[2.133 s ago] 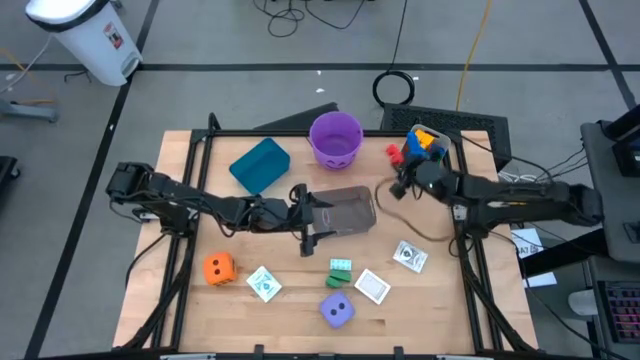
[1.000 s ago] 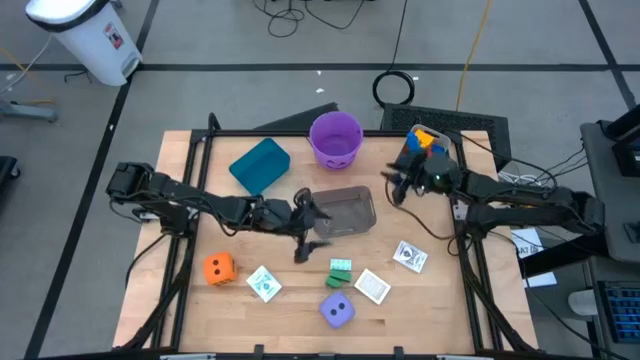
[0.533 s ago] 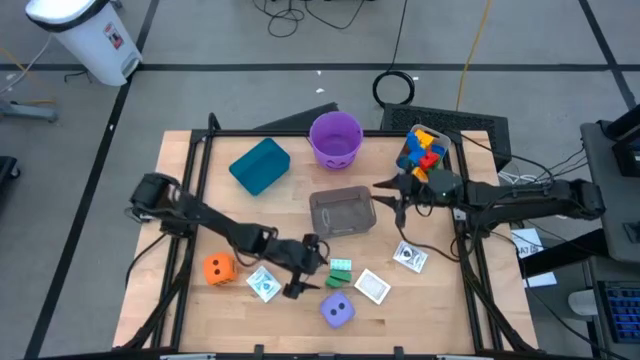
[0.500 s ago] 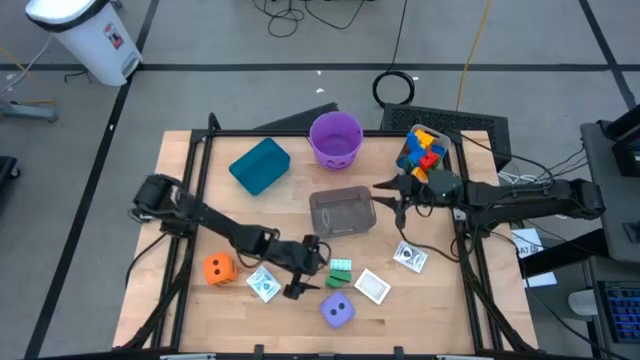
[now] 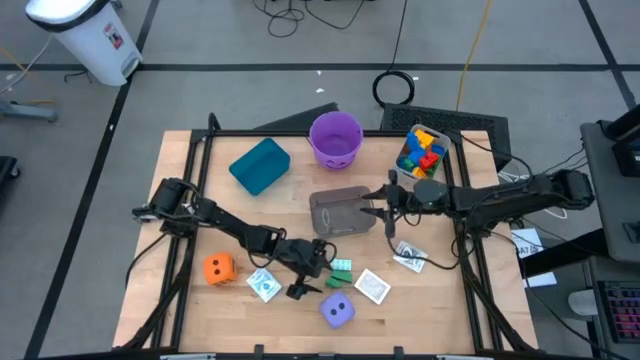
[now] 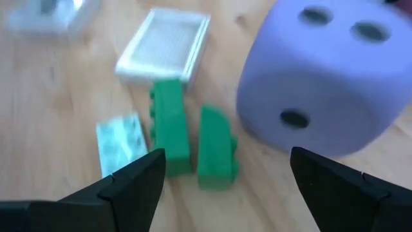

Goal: Pick & Place Toys
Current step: Put the light blue game piece into the white bin

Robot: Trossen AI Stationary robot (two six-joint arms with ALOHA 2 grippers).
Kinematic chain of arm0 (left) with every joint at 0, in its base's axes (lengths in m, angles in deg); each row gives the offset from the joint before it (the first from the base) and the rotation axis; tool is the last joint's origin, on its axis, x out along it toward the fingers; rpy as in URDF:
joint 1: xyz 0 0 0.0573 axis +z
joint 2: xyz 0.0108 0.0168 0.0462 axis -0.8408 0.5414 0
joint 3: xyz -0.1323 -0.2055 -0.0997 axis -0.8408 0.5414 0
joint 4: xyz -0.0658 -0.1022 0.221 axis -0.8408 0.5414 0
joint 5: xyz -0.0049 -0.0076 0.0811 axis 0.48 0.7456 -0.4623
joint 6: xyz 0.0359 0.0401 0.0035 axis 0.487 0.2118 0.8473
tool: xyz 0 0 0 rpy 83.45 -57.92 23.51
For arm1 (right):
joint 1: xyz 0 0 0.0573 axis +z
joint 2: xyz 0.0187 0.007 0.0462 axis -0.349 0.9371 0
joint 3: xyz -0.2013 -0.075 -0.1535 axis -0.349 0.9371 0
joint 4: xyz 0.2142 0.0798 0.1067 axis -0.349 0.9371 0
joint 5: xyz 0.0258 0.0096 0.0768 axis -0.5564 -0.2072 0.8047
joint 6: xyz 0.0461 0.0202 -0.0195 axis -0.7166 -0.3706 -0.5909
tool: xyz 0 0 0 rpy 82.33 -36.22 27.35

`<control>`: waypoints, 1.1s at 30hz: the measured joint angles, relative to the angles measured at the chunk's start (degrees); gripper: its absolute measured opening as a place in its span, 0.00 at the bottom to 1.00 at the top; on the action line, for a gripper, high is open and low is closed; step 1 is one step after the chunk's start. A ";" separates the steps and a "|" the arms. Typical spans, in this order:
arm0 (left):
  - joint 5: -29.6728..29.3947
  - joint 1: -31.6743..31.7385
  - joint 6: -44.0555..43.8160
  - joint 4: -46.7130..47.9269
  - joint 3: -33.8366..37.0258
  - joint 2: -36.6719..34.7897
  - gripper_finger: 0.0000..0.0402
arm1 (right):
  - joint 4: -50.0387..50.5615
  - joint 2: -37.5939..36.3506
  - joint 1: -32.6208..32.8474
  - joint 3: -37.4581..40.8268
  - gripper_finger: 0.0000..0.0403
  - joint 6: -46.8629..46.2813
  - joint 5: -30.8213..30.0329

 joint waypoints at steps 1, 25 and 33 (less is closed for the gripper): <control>0.67 0.20 1.51 -0.82 -0.01 -0.02 0.85 | -0.24 0.71 0.00 0.00 0.33 0.41 0.00; 0.87 3.08 -5.45 -7.25 -0.02 -0.03 0.85 | -5.03 17.71 25.58 -0.31 0.79 -7.85 -1.45; -3.53 4.11 -9.97 -3.03 -0.02 -8.86 0.85 | -2.95 23.73 24.45 -5.52 0.77 -8.88 -1.55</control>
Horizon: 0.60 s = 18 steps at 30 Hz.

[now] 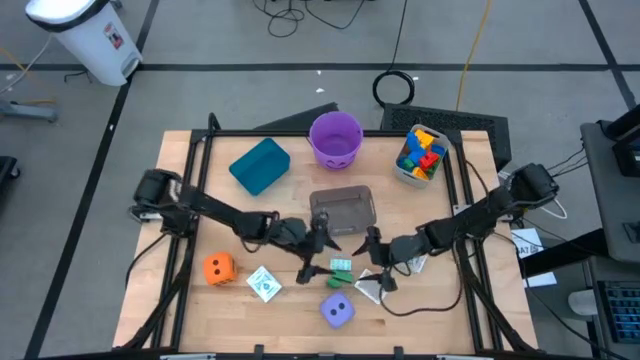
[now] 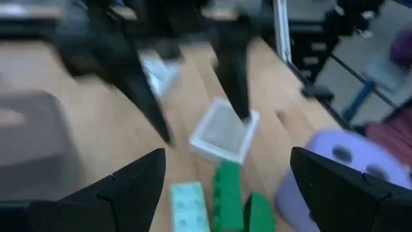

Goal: Pick & Place Toys
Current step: Put the light blue game piece into the white bin

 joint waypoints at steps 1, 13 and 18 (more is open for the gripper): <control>-1.66 -0.06 0.00 0.93 0.00 -2.06 0.85 | 0.56 0.99 0.25 -0.84 0.77 -0.42 0.00; -22.45 -2.83 -1.56 3.41 -0.07 -15.38 0.85 | 4.12 12.30 3.61 -7.42 0.74 -5.51 -3.32; -22.48 -3.98 -1.57 3.00 -0.04 -14.72 0.85 | 3.64 16.22 3.69 -8.18 0.74 -5.62 -8.75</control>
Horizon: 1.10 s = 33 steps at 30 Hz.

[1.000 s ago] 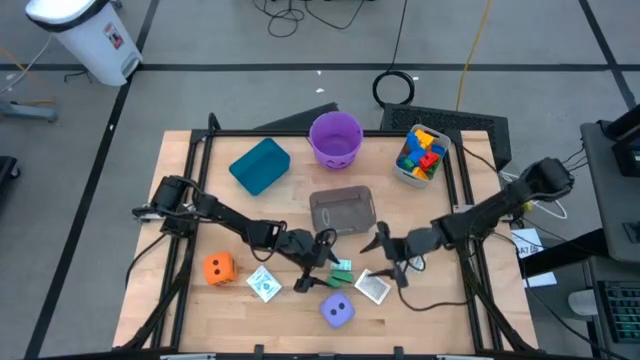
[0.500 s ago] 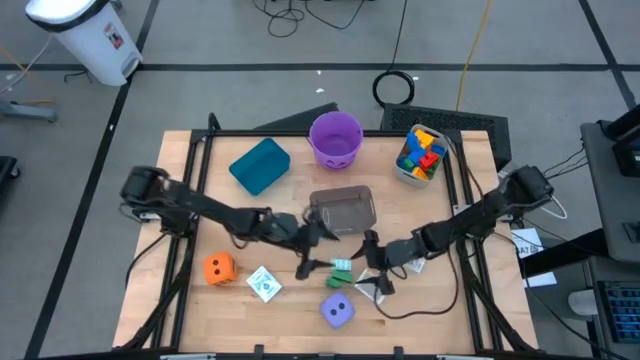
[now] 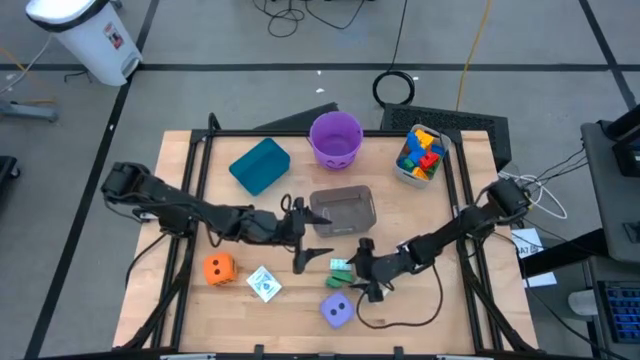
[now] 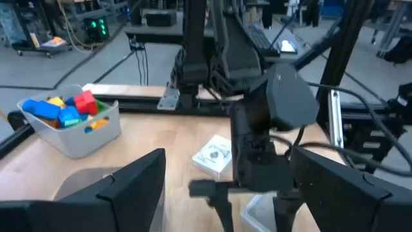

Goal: Pick & Place Toys
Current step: Put the light blue game piece into the white bin

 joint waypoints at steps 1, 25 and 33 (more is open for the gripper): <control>-0.02 -0.13 0.01 0.44 0.01 0.16 0.85 | -0.15 0.40 -0.22 -0.15 0.74 0.18 -1.18; -1.11 -0.02 -1.26 3.47 0.04 0.64 0.85 | -0.25 -0.04 -0.91 0.05 0.32 1.72 4.47; -1.11 -0.02 -1.28 3.78 0.04 0.64 0.85 | -0.01 -1.68 -0.93 0.11 0.16 3.72 4.43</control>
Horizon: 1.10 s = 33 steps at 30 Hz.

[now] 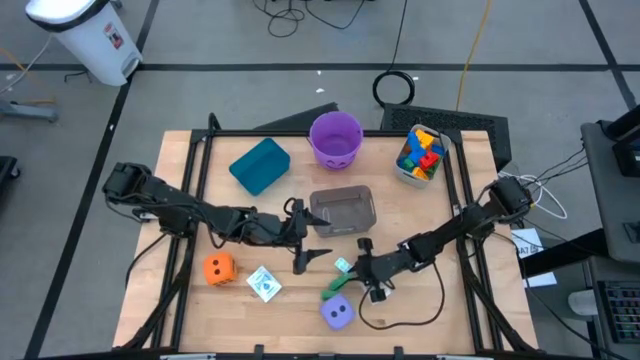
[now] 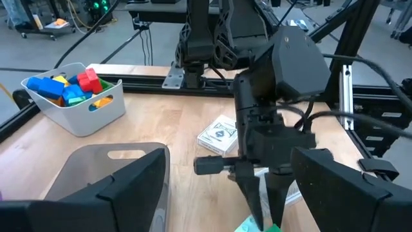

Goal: Pick & Place Toys
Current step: Put the light blue game piece into the white bin

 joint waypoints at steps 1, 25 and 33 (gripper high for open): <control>0.00 0.00 -0.01 0.04 0.00 0.00 0.85 | 0.17 -0.72 0.00 0.00 0.15 0.00 -0.01; 0.02 -0.04 -1.44 1.33 0.00 0.00 0.85 | 5.65 -1.53 -0.25 -0.04 0.66 -3.23 -5.18; 0.02 -0.04 -1.64 1.74 0.00 0.00 0.85 | 8.99 -0.96 -3.59 -0.09 0.63 -7.14 -4.94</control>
